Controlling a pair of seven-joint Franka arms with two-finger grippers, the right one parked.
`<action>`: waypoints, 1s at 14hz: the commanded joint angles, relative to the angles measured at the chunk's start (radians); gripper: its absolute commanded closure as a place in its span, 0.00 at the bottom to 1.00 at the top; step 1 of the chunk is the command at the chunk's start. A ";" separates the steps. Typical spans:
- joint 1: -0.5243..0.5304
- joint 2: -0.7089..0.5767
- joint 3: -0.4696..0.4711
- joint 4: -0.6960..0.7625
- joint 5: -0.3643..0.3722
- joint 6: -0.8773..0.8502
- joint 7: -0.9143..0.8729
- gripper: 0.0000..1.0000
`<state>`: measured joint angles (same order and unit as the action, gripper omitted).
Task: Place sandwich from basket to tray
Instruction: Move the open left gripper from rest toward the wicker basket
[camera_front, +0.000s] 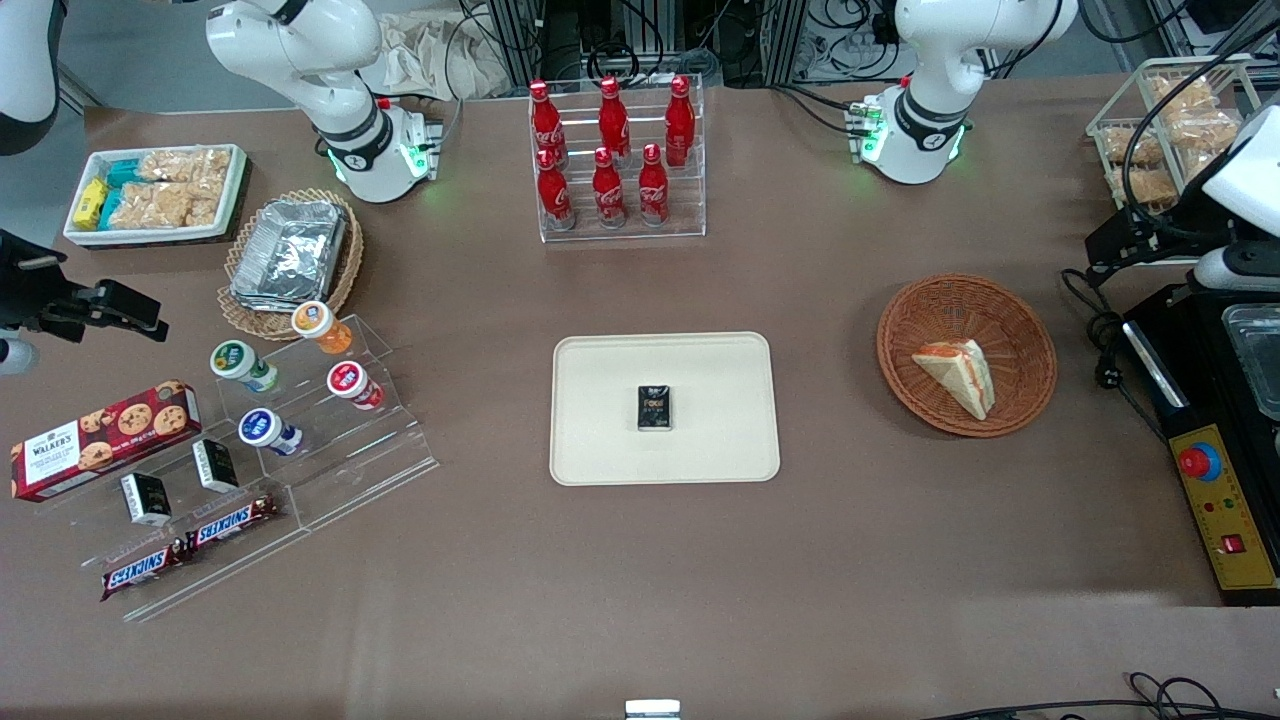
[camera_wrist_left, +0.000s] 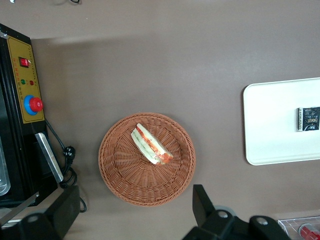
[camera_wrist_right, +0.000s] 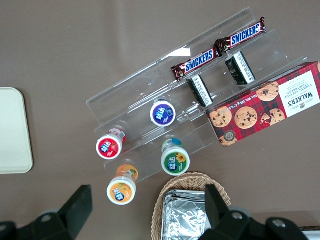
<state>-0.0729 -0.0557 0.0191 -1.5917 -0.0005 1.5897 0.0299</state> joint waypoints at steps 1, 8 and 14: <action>-0.004 0.011 0.009 0.021 -0.015 -0.023 0.005 0.00; 0.007 -0.025 0.005 -0.118 -0.007 -0.034 -0.285 0.00; 0.007 -0.105 0.001 -0.429 0.037 0.211 -0.661 0.00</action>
<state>-0.0681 -0.0907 0.0270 -1.8627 0.0083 1.6928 -0.5318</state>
